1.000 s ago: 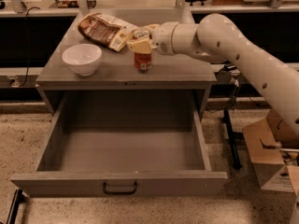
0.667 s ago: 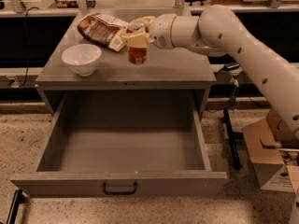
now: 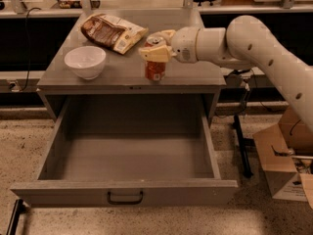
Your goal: Place coke can into top drawer
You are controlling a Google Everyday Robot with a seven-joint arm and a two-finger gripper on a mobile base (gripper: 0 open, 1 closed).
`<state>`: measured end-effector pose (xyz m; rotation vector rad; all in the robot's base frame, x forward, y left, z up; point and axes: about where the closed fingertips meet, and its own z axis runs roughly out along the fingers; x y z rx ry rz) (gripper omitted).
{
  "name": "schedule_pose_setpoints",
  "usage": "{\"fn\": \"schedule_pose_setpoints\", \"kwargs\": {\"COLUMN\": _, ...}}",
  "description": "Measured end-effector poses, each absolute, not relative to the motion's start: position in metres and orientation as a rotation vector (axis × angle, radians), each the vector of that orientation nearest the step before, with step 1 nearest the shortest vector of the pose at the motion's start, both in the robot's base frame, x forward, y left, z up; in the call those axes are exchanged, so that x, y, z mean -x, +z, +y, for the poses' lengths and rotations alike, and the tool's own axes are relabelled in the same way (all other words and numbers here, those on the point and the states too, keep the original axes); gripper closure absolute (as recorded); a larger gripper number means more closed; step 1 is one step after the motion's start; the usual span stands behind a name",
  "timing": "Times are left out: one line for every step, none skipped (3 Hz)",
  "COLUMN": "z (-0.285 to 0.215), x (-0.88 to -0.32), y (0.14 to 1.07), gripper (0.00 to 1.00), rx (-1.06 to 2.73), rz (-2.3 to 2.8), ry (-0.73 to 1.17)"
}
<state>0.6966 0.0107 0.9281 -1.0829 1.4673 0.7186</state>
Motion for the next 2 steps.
{"fn": "schedule_pose_setpoints", "kwargs": {"z": -0.008, "x": -0.67, "y": 0.913, "gripper": 1.0, "rx": 1.102, "rz": 1.483, "ry": 0.755}}
{"fn": "schedule_pose_setpoints", "kwargs": {"z": -0.009, "x": -0.649, "y": 0.897, "gripper": 1.0, "rx": 1.17, "rz": 1.49, "ry": 0.769}}
